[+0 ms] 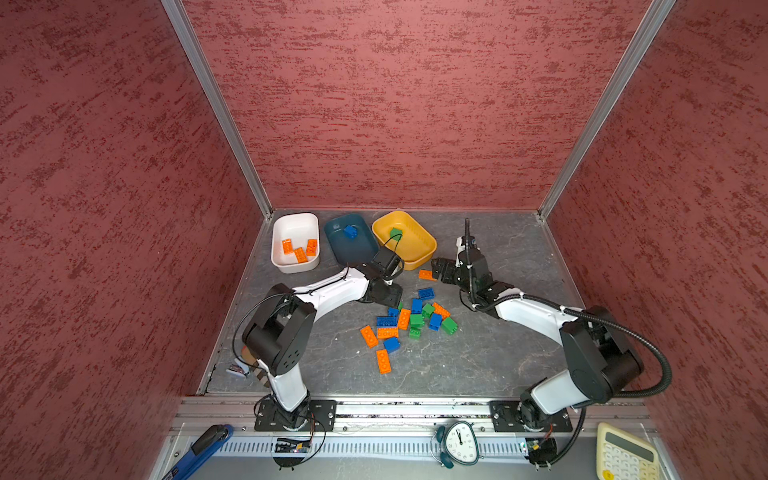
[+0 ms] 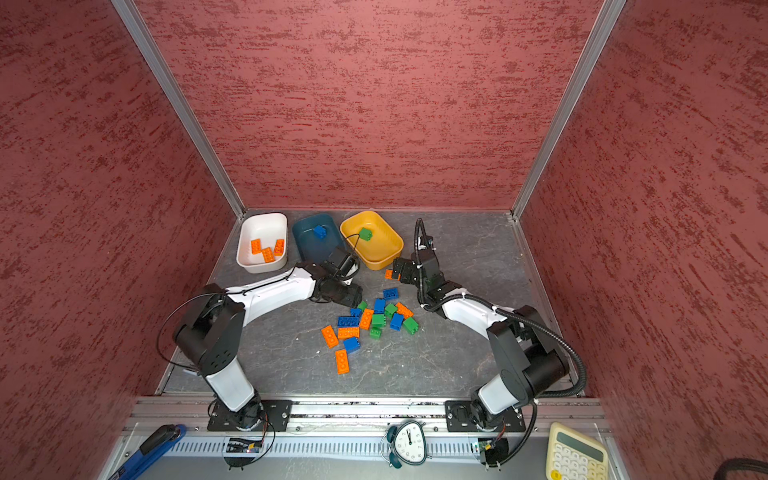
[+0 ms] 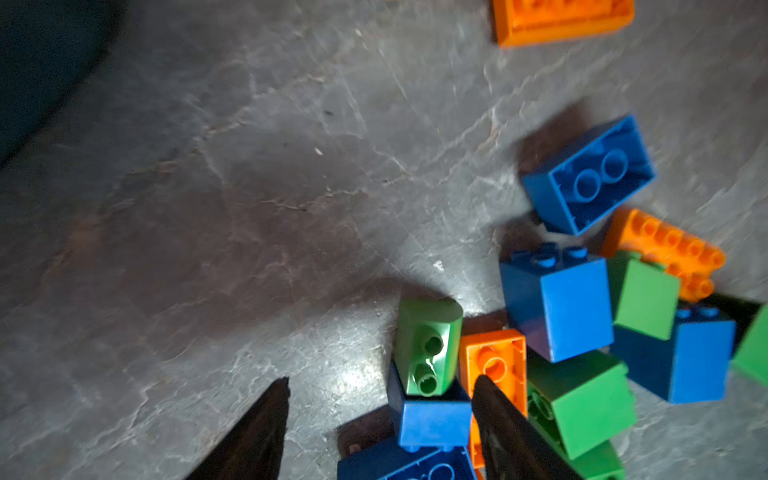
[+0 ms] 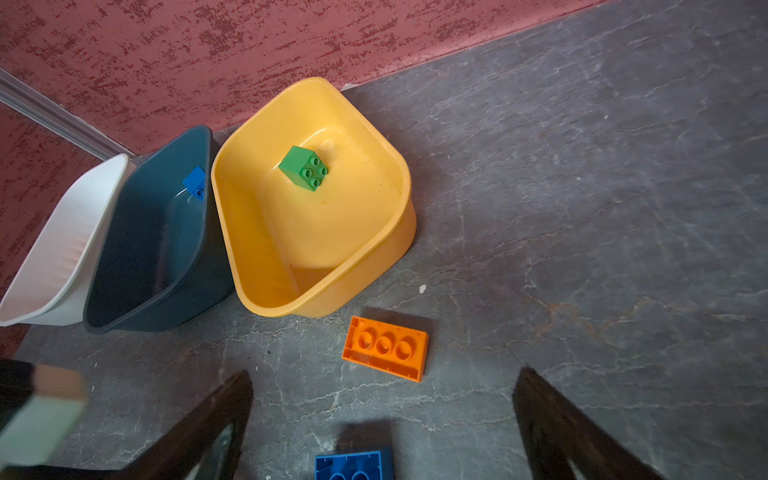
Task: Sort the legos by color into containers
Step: 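Move left gripper back to pile and grasp a green brick, then carry green brick into yellow bin and open left gripper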
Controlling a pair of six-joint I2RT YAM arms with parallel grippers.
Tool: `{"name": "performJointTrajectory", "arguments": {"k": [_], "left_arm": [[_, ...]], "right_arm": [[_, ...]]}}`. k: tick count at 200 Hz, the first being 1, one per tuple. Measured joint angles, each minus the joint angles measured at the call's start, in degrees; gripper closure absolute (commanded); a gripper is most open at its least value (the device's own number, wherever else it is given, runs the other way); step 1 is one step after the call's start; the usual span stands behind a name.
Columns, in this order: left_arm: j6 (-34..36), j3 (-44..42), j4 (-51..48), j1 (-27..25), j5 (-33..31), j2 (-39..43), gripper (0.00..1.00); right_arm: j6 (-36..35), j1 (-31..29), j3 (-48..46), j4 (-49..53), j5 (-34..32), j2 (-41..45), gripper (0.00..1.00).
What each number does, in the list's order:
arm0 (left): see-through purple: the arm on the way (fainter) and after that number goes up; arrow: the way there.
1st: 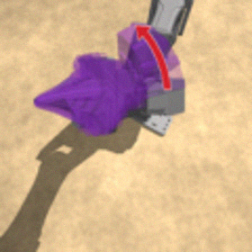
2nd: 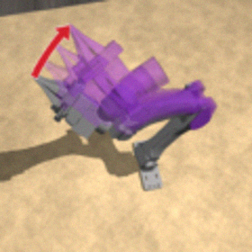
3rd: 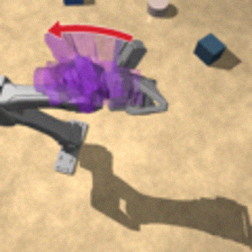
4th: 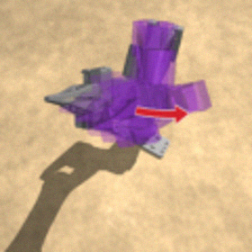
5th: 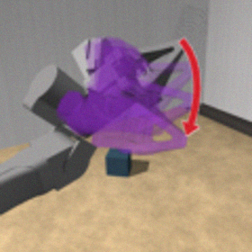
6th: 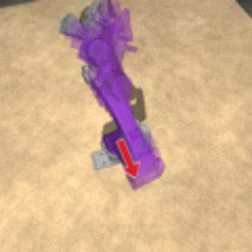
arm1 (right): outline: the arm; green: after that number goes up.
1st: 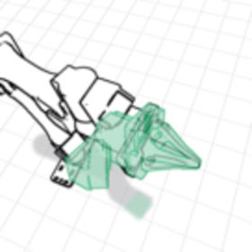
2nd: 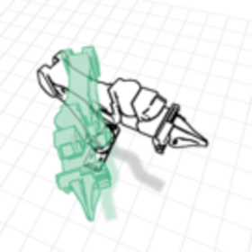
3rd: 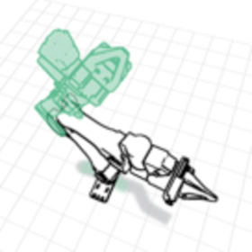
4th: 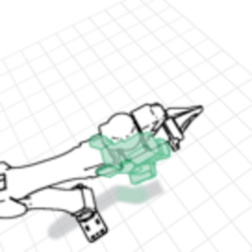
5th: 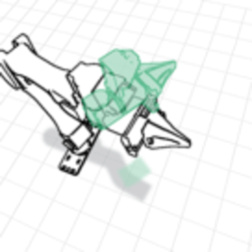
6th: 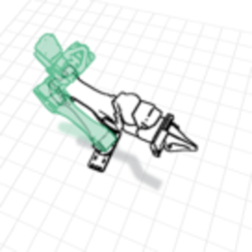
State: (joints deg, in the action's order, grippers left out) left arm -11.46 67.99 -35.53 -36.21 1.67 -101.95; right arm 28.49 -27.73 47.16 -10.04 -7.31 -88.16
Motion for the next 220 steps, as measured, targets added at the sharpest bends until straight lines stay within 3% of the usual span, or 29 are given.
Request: {"name": "performJointTrajectory", "arguments": {"k": [20,131,220], "left_arm": [[1.2,1.4,-0.9,-0.5,1.1,-2.7,0.37],[3.3,7.6,-3.1,-3.5,-0.7,-10.5,0.73],[-0.4,7.6,-0.5,0.4,-0.5,-9.2,0.78]], "right_arm": [[0.0,0.0,0.0,0.0,0.0,0.0,0.01],[0.0,0.0,0.0,0.0,-0.1,0.0,0.01],[-1.8,0.0,-0.4,0.0,-0.4,1.0,0.01]]}}
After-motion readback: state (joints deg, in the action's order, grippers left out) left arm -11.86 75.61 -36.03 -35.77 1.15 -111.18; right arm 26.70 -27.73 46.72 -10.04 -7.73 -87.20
